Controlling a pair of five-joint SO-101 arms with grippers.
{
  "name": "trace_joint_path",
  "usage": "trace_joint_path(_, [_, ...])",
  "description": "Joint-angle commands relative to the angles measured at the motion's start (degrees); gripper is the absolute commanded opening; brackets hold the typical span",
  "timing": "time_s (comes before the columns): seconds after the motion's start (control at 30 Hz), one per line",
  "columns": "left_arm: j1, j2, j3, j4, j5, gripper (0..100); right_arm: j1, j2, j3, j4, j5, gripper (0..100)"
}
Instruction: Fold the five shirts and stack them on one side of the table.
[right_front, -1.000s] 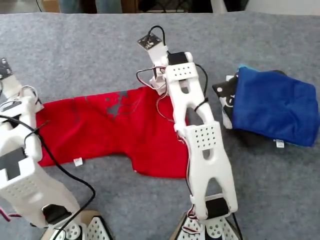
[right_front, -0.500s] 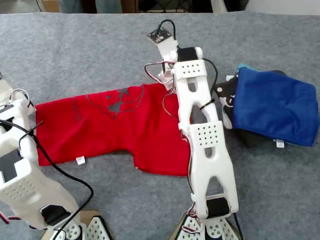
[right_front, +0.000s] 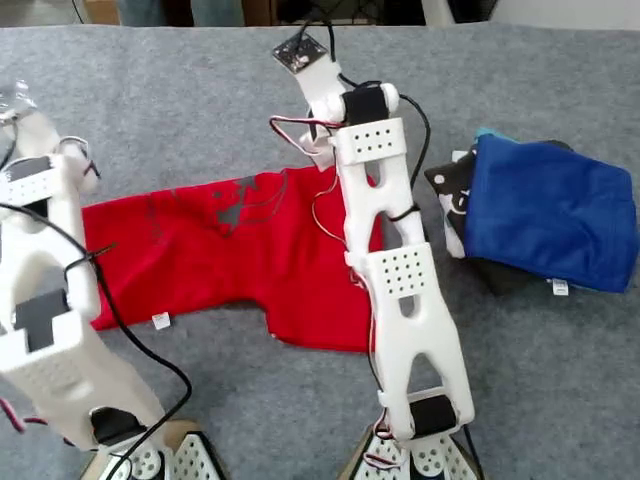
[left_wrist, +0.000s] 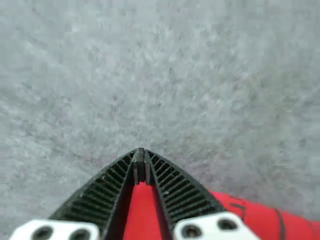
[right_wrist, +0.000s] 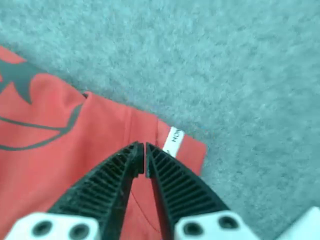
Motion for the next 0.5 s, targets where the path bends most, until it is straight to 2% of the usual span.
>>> trace_joint_path(0.0, [-1.3, 4.2, -6.3, 2.5, -2.5, 3, 1.3, 2.7, -0.8, -1.1, -0.5, 2.2])
trace_joint_path(0.23, [-6.6, 16.9, -18.8, 7.6, -4.0, 3, 5.9, 10.9, -1.3, -8.5, -3.5, 2.2])
trace_joint_path(0.47, [-9.5, 18.9, -24.3, 10.8, -4.3, 3, 4.8, 6.9, -3.1, -3.5, -3.6, 2.2])
